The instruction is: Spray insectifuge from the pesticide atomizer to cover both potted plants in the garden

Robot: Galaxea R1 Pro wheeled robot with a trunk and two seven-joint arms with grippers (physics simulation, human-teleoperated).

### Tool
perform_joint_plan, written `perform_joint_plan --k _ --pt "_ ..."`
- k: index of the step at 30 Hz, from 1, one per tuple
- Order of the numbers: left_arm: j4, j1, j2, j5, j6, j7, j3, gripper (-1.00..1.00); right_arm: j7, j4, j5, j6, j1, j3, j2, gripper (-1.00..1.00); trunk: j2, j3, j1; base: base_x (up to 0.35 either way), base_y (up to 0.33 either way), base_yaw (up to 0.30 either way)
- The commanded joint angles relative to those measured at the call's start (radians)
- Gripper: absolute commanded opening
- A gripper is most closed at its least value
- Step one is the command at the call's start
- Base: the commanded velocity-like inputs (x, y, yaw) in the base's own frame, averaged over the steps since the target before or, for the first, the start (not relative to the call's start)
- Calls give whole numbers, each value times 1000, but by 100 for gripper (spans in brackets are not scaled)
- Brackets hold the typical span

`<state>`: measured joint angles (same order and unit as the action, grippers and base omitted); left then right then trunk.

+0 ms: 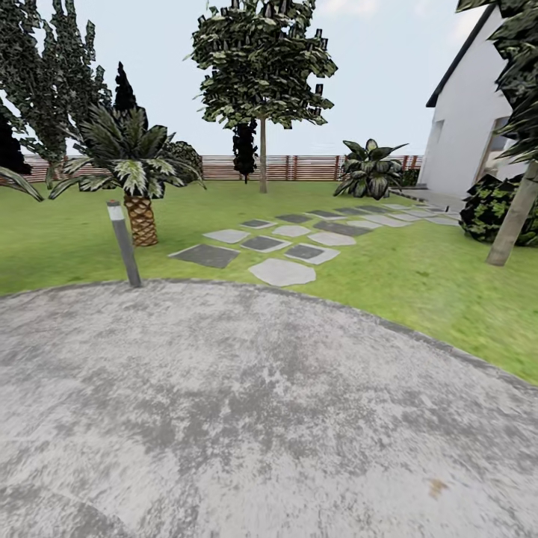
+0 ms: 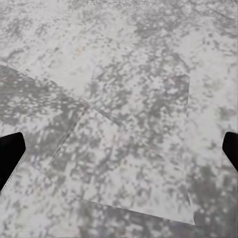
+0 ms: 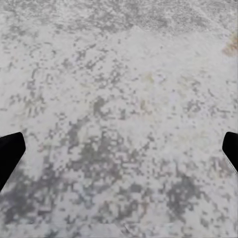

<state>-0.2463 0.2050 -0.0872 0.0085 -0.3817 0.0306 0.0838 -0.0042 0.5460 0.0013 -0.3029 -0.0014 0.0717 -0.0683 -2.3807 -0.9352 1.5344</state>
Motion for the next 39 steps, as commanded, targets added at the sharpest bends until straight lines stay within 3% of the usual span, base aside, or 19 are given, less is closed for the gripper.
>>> perform_joint_plan --k 1,39 --pt "1 1 0 1 -3 0 2 100 0 0 0 -2 0 1 0 100 0 -1 0 339 0 0" --pt "2 1 0 1 -3 0 2 100 0 -1 0 -1 0 2 1 100 0 -1 0 339 0 0"
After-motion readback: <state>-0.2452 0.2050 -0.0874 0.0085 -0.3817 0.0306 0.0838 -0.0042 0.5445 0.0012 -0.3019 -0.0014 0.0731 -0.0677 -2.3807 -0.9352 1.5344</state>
